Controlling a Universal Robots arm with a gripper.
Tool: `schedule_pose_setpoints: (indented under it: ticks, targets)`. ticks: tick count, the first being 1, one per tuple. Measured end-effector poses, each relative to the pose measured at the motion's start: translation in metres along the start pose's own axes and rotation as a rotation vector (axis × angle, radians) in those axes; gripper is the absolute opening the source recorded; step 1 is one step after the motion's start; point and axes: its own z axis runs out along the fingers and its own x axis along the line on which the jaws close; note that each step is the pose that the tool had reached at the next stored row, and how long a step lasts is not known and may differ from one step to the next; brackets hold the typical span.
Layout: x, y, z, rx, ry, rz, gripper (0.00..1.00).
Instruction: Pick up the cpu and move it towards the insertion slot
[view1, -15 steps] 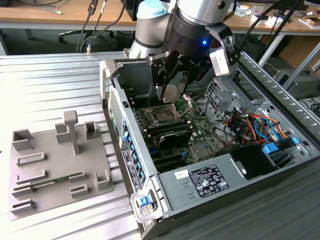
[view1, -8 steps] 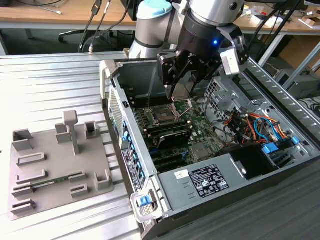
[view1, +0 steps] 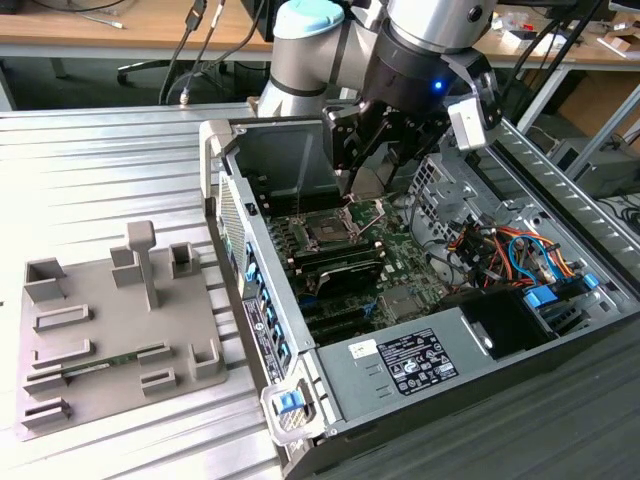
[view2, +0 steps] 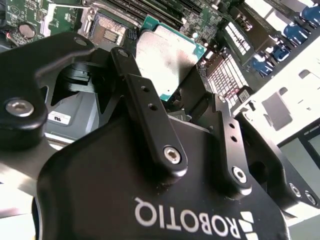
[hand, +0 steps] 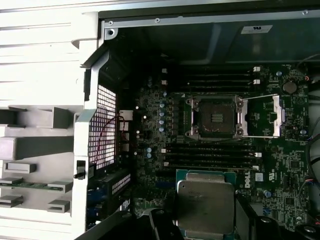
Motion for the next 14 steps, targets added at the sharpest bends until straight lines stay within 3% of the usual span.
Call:
schedule_pose_setpoints:
  ticks: [14]
  targets:
    - [-0.0101, -0.0004, 0.004, 0.0001, 0.0, 0.0, 0.55]
